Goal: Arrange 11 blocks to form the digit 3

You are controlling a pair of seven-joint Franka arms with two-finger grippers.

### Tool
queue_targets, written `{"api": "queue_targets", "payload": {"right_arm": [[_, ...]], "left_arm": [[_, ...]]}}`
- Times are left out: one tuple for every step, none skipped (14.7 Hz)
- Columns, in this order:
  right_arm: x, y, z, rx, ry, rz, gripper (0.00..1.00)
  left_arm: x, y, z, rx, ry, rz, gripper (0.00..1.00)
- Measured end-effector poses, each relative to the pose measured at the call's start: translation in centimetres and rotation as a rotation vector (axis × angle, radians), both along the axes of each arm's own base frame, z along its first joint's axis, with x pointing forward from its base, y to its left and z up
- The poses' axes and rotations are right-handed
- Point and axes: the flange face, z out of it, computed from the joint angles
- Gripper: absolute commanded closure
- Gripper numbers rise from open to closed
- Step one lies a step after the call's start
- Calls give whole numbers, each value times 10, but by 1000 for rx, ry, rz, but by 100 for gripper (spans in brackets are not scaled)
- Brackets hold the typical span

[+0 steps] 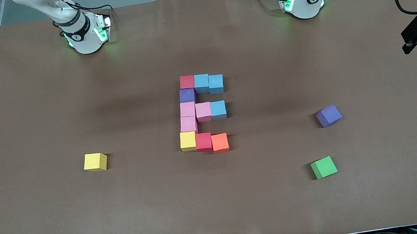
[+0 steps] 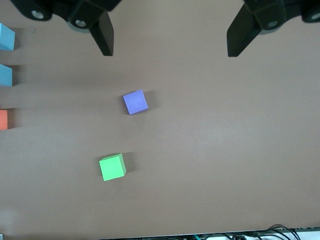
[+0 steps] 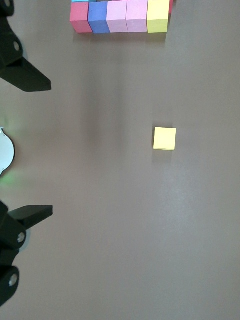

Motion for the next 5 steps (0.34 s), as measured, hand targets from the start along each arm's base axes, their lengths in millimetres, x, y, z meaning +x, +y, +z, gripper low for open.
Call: {"api": "queue_targets", "payload": {"right_arm": [[0,0,0,0,0,0,0],[0,0,0,0,0,0,0],[0,0,0,0,0,0,0],[0,0,0,0,0,0,0],[0,0,0,0,0,0,0]], "left_arm": [[-1,0,-1,0,5,0,0],[-1,0,-1,0,14,1,0],[-2,0,-2,1,19,1,0],[-2,0,-2,1,21,1,0],[-2,0,-2,1,21,1,0]]}}
